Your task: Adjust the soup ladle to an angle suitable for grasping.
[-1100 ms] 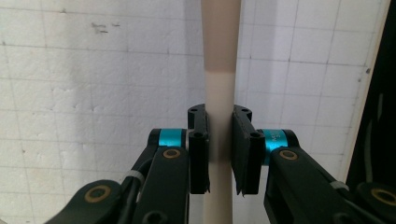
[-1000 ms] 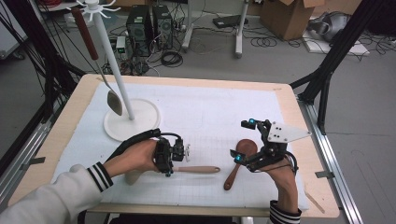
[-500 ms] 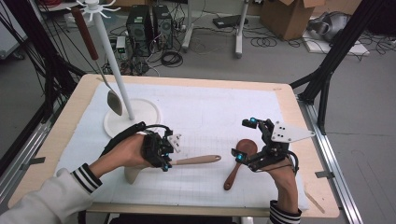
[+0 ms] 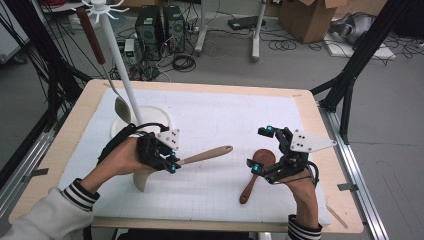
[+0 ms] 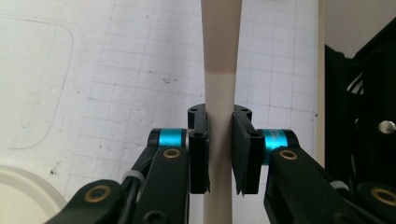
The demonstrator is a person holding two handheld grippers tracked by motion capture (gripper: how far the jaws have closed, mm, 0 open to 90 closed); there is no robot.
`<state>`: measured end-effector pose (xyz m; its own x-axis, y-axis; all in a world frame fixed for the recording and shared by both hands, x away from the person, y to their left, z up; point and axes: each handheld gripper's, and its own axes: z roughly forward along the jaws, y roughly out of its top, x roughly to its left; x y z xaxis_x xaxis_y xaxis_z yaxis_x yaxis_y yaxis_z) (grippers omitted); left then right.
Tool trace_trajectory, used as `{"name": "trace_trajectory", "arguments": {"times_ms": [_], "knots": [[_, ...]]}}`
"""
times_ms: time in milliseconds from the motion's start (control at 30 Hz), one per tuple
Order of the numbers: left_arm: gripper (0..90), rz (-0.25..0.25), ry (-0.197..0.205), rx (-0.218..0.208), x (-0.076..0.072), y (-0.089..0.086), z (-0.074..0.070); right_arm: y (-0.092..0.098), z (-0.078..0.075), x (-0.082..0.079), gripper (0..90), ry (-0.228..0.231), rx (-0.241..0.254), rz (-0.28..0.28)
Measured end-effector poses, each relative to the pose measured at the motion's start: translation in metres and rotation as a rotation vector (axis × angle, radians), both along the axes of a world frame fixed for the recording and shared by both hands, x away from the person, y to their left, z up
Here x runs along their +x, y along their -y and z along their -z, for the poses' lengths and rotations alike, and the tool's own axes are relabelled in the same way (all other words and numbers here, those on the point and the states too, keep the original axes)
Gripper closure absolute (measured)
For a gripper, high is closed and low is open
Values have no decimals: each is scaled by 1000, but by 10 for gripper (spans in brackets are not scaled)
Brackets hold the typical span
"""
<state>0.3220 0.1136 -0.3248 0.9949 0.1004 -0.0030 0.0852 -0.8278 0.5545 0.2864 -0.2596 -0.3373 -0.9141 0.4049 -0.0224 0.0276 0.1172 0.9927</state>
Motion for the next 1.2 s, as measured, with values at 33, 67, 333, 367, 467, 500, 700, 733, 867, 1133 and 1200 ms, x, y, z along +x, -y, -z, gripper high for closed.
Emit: {"name": "trace_trajectory", "arguments": {"times_ms": [33,67,333,367,467,500,700,733,867,1133,1200], "knots": [[782,-7,2,-15,0,-3,0,-1,0,0,3,-1,-3,-3],[781,-16,5,-29,1,-5,0,-1,0,1,3,7,-3,-6],[782,-52,11,-155,3,-23,-4,-8,-6,6,3,-14,-13,-27],[781,-52,14,-170,3,-24,-4,-9,-8,7,3,-10,-18,-30],[781,-46,22,-219,3,-28,-6,-15,-12,8,3,-9,-29,-48],[781,-39,24,-232,3,-29,-7,-17,-14,8,3,-9,-32,-49],[781,-53,42,-336,0,-37,-8,-26,-22,12,3,-18,-31,-68],[782,-59,47,-350,0,-39,-8,-28,-23,13,3,-13,-28,-75],[781,-59,69,-406,-2,-44,-9,-33,-27,15,3,-19,-26,-93],[781,-38,70,-531,-6,-48,-7,-46,-44,20,3,-8,-8,-156],[781,-41,70,-569,-7,-49,-6,-50,-49,22,3,-5,-6,-172]]}}
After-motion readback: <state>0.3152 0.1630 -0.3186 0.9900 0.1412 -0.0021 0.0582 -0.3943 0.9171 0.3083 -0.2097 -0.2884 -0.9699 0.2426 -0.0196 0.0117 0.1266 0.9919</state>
